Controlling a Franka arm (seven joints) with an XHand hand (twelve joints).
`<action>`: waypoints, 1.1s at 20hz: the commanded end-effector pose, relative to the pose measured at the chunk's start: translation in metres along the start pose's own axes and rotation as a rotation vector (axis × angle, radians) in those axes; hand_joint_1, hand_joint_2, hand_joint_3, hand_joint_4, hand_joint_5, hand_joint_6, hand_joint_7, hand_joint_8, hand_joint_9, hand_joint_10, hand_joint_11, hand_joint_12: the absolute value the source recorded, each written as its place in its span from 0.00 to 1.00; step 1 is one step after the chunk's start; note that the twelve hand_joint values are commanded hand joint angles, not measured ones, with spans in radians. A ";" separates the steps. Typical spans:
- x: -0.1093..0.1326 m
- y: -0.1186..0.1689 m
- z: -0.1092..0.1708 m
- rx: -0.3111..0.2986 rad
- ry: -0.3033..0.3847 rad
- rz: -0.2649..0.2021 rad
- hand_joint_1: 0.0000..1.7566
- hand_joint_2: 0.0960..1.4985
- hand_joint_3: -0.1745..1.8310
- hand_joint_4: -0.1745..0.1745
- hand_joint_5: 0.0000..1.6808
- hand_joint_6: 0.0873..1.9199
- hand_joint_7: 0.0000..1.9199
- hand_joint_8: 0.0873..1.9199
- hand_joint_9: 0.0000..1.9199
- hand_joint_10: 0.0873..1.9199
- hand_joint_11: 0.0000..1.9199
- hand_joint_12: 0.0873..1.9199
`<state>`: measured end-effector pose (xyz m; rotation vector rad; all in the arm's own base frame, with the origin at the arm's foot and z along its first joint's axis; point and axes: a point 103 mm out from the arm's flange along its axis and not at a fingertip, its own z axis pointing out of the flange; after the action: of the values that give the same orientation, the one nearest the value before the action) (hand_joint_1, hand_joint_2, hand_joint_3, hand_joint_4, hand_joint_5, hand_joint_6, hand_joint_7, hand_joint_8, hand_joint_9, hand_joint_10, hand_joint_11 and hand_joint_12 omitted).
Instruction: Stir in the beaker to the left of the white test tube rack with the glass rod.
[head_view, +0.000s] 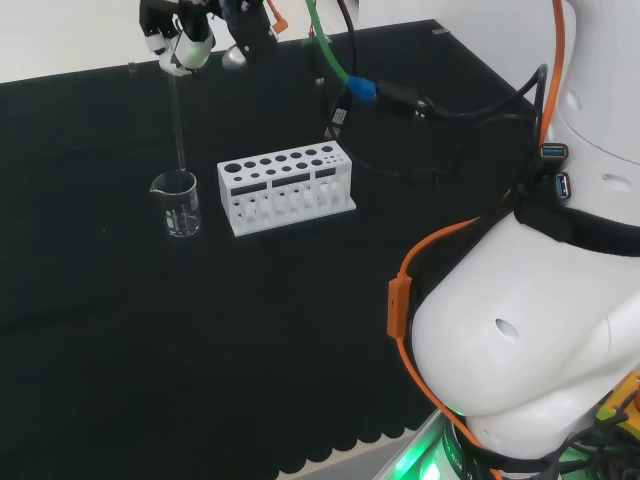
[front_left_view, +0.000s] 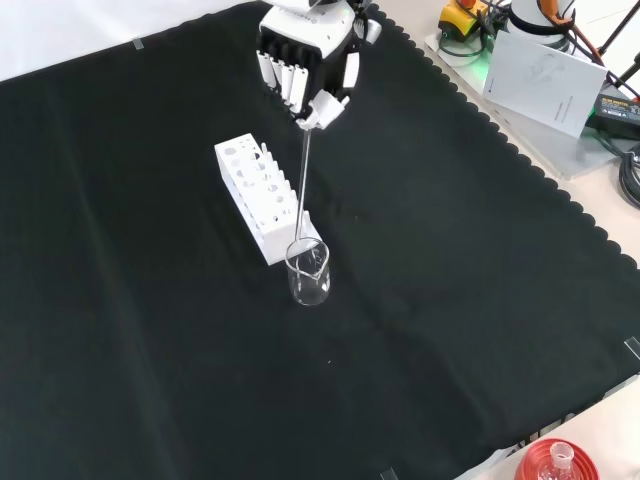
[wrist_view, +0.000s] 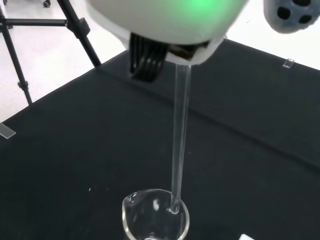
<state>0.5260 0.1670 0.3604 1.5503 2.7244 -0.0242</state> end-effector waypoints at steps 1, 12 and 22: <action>0.007 0.000 0.007 0.012 0.004 -0.012 0.75 0.34 0.53 0.00 0.65 0.46 0.71 0.38 0.94 0.00 0.87 0.20; 0.005 0.004 0.042 0.065 0.052 -0.041 0.75 0.34 0.53 0.00 0.65 0.46 0.71 0.38 0.94 0.00 0.87 0.20; -0.010 0.021 0.055 0.088 0.067 -0.046 0.75 0.34 0.53 0.00 0.65 0.46 0.71 0.38 0.94 0.00 0.87 0.20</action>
<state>0.5354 0.1716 0.3122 1.5415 2.8292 -0.0838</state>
